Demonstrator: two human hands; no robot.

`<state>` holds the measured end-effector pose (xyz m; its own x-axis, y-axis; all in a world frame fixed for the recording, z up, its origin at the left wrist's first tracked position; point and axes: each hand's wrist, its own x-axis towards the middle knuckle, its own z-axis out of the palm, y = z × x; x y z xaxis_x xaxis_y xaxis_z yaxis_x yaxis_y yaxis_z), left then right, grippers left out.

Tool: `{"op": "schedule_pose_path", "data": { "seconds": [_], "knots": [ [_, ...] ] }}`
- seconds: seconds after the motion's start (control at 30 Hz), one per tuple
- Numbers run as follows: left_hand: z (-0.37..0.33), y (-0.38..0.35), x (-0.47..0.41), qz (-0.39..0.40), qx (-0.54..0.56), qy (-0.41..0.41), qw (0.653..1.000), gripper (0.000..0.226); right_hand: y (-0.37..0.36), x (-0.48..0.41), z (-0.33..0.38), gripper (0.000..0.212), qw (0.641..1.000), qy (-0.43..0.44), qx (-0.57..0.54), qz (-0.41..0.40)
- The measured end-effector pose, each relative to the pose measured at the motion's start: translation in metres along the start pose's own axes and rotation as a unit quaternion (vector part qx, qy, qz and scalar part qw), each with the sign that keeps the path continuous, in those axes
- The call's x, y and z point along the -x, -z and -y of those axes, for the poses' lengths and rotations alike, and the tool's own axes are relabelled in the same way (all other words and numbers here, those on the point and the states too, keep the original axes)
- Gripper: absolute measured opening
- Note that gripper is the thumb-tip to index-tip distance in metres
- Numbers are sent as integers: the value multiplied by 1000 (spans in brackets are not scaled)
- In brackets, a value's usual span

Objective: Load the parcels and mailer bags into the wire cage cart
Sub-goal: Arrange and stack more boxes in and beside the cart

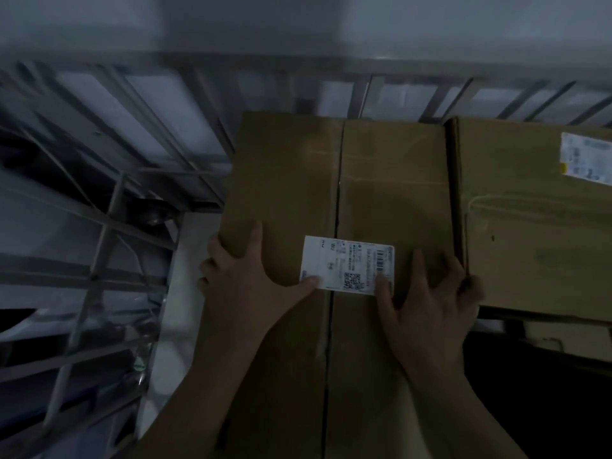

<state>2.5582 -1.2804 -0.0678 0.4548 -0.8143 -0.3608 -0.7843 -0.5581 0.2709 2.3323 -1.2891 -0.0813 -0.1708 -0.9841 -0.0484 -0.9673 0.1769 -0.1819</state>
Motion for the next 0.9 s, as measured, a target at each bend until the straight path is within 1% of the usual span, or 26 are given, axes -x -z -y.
{"op": "schedule_pose_path", "data": {
  "seconds": [0.07, 0.17, 0.23, 0.27, 0.37, 0.47, 0.53, 0.67, 0.73, 0.8, 0.9],
  "knots": [
    [2, -15, -7, -1, -1, 4, 1000, 129, -18, 4, -8, 72, 1000, 15, 6, -25],
    [7, -37, -15, 0, -5, 11, 1000, 130, -39, 14, -18, 61, 997, 38, -15, -71],
    [12, -47, -17, -6, -4, 15, 1000, 130, -48, 20, -19, 59, 995, 50, -23, -81],
    [15, -49, -17, -7, -3, 15, 1000, 131, -51, 22, -17, 59, 995, 59, -25, -74],
    [24, -53, -17, 6, 0, 23, 1000, 132, -57, 24, -11, 65, 996, 82, -13, -19],
    [27, -51, -17, 11, 9, 30, 999, 134, -57, 22, -10, 70, 996, 84, -4, 11],
    [28, -49, -13, 11, 4, 34, 999, 134, -54, 18, -12, 69, 995, 91, -25, 14],
    [30, -52, -7, 20, 0, 60, 998, 136, -49, 8, -18, 65, 990, 134, -47, -7],
    [33, -52, -10, 18, 7, 68, 998, 137, -50, 7, -17, 65, 990, 124, -61, -4],
    [33, -44, -19, 7, 6, 55, 998, 136, -55, 7, -13, 67, 992, 105, -76, 5],
    [25, -35, -27, 4, -38, 48, 998, 133, -68, 10, -12, 68, 991, 95, -85, 30]
  ]
}}
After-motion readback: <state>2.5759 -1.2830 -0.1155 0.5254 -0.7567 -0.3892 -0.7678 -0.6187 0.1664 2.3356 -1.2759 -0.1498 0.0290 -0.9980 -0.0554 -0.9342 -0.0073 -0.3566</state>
